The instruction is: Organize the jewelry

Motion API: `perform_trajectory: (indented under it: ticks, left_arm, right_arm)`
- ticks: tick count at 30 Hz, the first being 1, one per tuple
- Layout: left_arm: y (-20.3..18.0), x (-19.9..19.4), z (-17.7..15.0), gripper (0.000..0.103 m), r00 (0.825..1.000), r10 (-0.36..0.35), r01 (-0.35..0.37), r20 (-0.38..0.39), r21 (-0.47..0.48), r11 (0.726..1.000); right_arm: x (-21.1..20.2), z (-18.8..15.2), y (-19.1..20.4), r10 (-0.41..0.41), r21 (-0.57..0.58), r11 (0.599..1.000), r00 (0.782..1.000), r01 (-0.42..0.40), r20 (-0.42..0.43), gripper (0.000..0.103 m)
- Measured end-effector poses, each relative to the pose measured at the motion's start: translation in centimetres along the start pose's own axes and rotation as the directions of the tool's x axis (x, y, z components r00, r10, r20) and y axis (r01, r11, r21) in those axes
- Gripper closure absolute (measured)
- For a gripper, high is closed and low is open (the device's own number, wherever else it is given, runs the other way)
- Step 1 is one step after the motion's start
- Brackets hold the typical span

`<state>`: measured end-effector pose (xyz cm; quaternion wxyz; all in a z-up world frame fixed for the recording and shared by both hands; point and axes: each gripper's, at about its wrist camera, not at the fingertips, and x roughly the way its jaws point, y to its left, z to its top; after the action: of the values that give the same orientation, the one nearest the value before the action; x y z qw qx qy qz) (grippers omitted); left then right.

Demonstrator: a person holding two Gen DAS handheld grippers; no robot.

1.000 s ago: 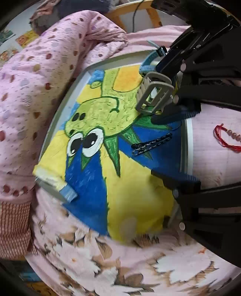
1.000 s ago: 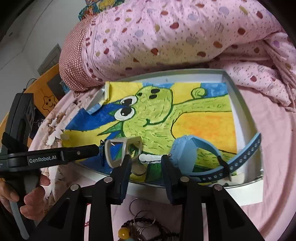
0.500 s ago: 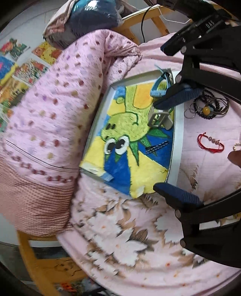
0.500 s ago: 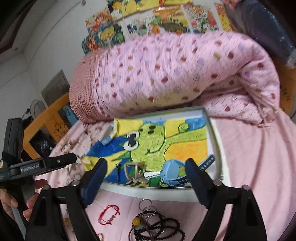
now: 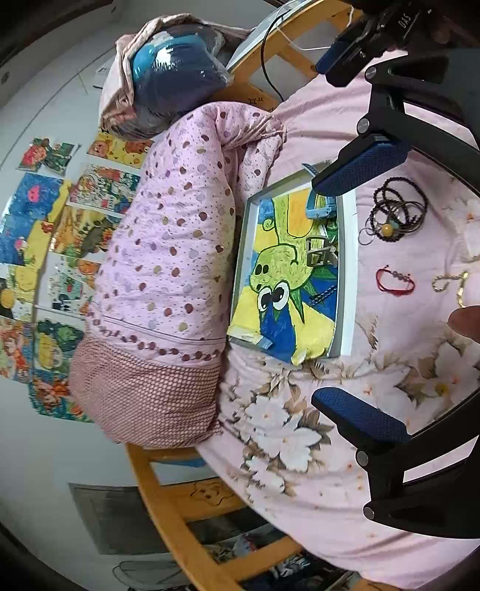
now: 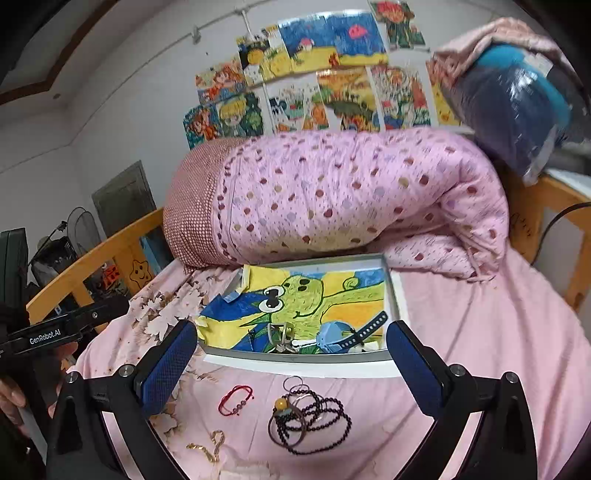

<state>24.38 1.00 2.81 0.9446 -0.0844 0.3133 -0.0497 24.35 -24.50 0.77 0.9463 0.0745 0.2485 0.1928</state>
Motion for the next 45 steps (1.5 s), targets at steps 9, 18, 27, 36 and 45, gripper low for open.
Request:
perform_trajectory:
  ticks: [9,18,27,36,45]
  left_arm:
    - [-0.4,-5.8,-2.7,0.002,0.998,-0.005,0.003,0.055,0.043,0.999]
    - [-0.7,-9.6,-6.3,0.002,0.998,-0.001,-0.004,0.058,0.084,0.996]
    - [-0.8,-11.0,-9.3,0.002,1.000,0.006,-0.007,0.011,0.091,0.996]
    - [-0.8,-10.6,-11.4,0.002,0.997,0.044,-0.038,-0.065,0.091,0.995]
    - [-0.7,-8.9,-12.4,0.002,0.988,0.065,-0.052,-0.137,0.097,0.994]
  right_arm:
    - [-6.2,-1.6,1.3,-0.015,0.005,1.000,0.999,0.015,0.038,0.000]
    - [-8.7,-3.9,2.4,-0.019,0.014,1.000,0.999,0.020,-0.045,0.000]
    - [-10.2,-5.9,4.0,-0.031,-0.009,0.999,0.993,0.030,-0.113,0.000]
    - [-9.9,-7.3,3.6,-0.060,0.028,0.997,0.976,0.067,-0.209,0.000]
    - [-9.1,-7.9,2.9,-0.073,0.052,0.995,0.960,0.090,-0.269,0.000]
